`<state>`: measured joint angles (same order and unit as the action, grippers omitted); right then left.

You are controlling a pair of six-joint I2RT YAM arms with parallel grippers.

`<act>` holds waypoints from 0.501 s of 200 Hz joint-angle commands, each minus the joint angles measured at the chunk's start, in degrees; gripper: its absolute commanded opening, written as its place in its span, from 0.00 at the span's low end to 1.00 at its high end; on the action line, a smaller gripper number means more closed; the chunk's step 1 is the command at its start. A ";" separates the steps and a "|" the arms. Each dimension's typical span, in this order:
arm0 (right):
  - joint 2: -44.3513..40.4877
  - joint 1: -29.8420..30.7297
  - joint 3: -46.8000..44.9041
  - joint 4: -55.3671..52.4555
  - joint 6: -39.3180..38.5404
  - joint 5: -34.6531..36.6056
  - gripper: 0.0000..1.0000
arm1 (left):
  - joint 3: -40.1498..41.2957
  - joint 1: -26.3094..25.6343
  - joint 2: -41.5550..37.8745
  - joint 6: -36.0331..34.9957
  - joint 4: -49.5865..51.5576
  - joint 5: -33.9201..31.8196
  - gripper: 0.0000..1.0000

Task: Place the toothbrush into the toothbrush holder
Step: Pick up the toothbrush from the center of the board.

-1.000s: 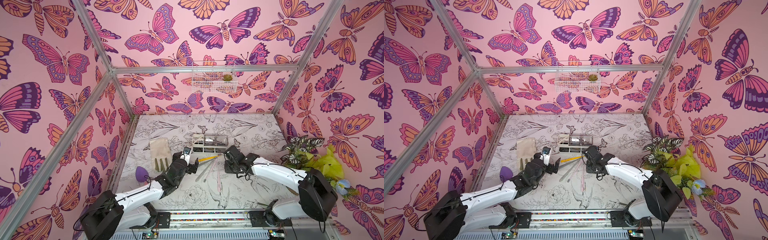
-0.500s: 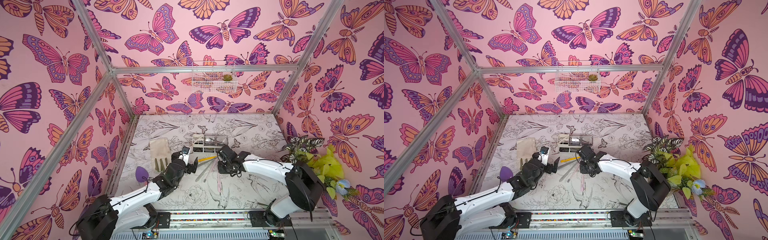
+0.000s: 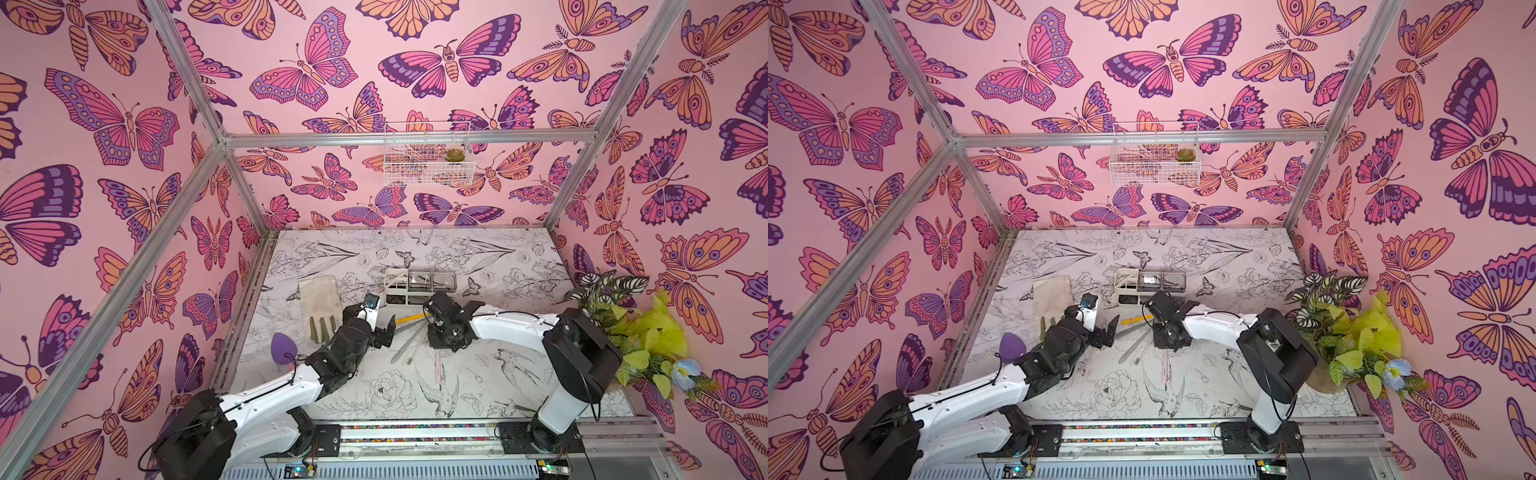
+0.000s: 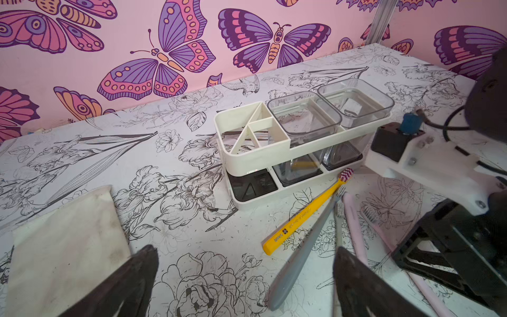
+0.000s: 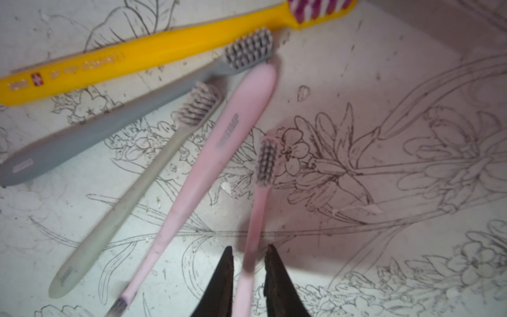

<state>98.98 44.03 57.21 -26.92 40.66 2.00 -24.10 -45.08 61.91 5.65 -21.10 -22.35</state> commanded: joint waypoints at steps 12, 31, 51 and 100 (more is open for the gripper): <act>2.83 0.44 1.34 -3.69 1.29 2.07 0.24 | 1.09 -0.23 -1.65 0.76 0.51 -1.07 1.00; 3.97 0.44 0.46 -2.84 1.93 1.31 0.21 | 1.46 -0.27 -2.23 0.72 0.48 -1.08 1.00; 5.03 0.49 -0.42 -1.91 2.65 0.73 0.14 | 1.51 -0.20 -2.56 0.67 0.56 -1.21 1.00; 4.21 0.44 -1.20 -0.80 2.07 0.39 0.00 | 1.51 -0.25 -2.24 0.59 0.58 -0.94 1.00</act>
<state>100.88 44.03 58.26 -26.52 42.44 2.90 -23.42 -45.08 60.03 5.67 -20.95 -22.57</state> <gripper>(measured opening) 0.080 0.994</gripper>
